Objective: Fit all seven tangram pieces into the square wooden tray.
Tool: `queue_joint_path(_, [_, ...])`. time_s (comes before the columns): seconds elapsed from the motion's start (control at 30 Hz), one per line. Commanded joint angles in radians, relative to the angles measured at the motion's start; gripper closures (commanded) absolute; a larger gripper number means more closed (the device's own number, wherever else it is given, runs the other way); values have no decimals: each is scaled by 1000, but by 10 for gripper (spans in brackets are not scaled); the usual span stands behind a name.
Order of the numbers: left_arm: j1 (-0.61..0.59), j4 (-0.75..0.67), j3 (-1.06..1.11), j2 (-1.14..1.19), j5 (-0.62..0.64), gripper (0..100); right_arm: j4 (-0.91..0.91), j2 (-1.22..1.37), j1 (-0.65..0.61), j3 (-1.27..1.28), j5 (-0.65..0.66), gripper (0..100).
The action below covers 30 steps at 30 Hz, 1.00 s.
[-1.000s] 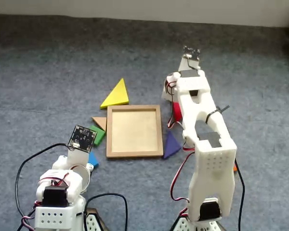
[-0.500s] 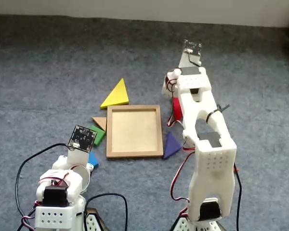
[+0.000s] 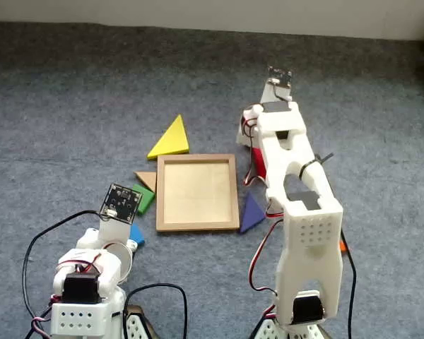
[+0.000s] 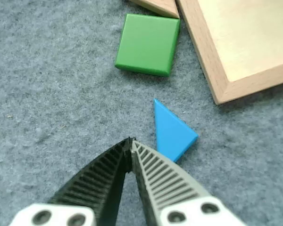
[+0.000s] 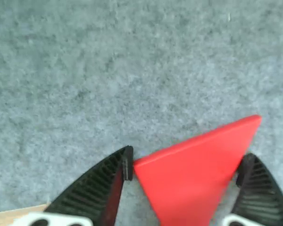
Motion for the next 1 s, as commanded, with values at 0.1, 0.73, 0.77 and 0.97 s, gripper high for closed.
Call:
queue_joint_path(0.1, [-12, 5, 21, -8, 9, 993, 137, -10, 35, -97, -2, 788])
queue_joint_path(0.73, [-12, 5, 21, -8, 9, 993, 369, -185, 31, -150, 135, 800])
queue_joint_path(0.77, [-12, 5, 21, -8, 9, 993, 375, -211, 22, -150, 135, 800])
queue_joint_path(0.97, [-12, 5, 21, -8, 9, 993, 470, -302, -82, -145, 135, 800])
